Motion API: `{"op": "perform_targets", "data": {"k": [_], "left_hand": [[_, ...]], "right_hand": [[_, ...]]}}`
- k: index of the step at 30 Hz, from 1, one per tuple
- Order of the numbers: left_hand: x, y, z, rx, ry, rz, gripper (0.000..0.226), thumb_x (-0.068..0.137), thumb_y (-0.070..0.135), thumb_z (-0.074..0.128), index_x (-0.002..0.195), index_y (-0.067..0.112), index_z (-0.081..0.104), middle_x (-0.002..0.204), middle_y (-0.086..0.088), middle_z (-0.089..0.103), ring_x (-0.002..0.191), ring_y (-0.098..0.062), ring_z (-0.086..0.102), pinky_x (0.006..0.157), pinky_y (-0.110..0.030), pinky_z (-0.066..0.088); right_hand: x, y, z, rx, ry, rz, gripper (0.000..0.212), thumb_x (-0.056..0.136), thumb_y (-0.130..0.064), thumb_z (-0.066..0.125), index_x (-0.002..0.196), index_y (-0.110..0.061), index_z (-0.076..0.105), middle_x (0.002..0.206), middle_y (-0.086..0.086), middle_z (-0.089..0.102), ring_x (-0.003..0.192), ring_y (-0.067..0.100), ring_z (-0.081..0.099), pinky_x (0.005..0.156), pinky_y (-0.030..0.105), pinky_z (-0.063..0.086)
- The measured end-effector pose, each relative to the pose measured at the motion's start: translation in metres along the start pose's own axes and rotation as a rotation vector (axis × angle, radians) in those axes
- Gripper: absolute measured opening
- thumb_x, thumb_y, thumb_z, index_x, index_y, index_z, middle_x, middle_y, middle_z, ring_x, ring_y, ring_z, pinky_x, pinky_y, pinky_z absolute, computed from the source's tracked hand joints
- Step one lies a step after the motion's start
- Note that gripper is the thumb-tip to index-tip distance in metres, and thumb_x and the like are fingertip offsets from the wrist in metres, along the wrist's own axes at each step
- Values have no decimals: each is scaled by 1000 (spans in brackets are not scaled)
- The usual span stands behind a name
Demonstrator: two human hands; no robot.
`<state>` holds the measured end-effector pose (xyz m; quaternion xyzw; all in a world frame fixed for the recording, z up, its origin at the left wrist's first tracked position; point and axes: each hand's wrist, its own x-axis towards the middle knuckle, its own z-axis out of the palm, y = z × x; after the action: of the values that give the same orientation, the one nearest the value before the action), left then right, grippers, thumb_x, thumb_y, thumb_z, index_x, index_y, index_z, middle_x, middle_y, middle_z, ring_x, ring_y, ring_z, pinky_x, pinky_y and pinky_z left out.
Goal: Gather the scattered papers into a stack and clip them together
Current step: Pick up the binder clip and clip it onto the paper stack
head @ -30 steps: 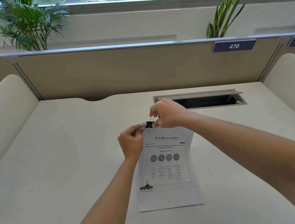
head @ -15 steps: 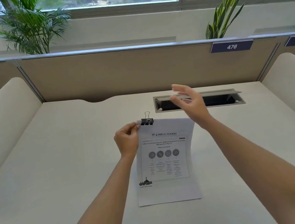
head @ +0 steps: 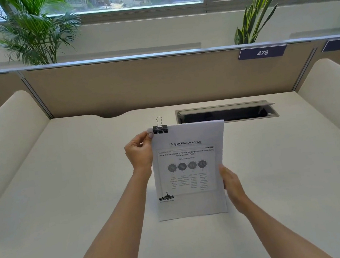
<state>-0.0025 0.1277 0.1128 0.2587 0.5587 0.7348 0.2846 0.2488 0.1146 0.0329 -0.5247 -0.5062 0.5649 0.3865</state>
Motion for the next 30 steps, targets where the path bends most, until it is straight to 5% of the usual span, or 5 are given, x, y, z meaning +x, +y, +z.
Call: {"op": "perform_targets", "data": {"k": [8, 13, 18, 24, 30], "left_hand": [[12, 7, -15, -18, 130, -90, 4, 81, 22, 76, 77, 24, 74, 73, 10, 73, 64, -5, 66, 58, -16, 53], [9, -11, -28, 148, 42, -198, 21, 89, 26, 65, 108, 16, 64, 81, 3, 71, 69, -10, 66, 64, -25, 53], [-17, -46, -53, 451, -64, -161, 31, 87, 23, 66, 116, 16, 61, 93, -5, 69, 74, -11, 64, 61, -19, 48], [-44, -80, -86, 621, -153, -243, 43, 81, 16, 70, 123, 18, 62, 96, 1, 67, 80, -12, 64, 76, -31, 54], [-53, -96, -106, 700, -170, -268, 42, 80, 10, 70, 121, 16, 64, 90, 0, 69, 72, -8, 62, 66, -23, 49]], "right_hand": [[-15, 15, 16, -110, 15, -29, 14, 98, -16, 48, 99, -22, 61, 102, -3, 71, 91, 14, 67, 77, 28, 55], [-15, 10, 28, -47, 18, 39, 22, 98, -9, 46, 97, -24, 62, 96, -8, 71, 78, 1, 68, 65, 14, 51], [-9, 9, 42, -50, 59, 70, 17, 98, -11, 45, 102, -19, 59, 104, 1, 69, 96, 21, 66, 86, 36, 52], [-3, 21, 51, -213, 73, 112, 27, 98, -11, 44, 122, -13, 55, 121, 4, 64, 110, 24, 60, 100, 41, 46], [1, 31, 61, -433, 46, 107, 27, 95, -8, 49, 121, -7, 55, 116, 11, 65, 95, 20, 56, 81, 28, 43]]}}
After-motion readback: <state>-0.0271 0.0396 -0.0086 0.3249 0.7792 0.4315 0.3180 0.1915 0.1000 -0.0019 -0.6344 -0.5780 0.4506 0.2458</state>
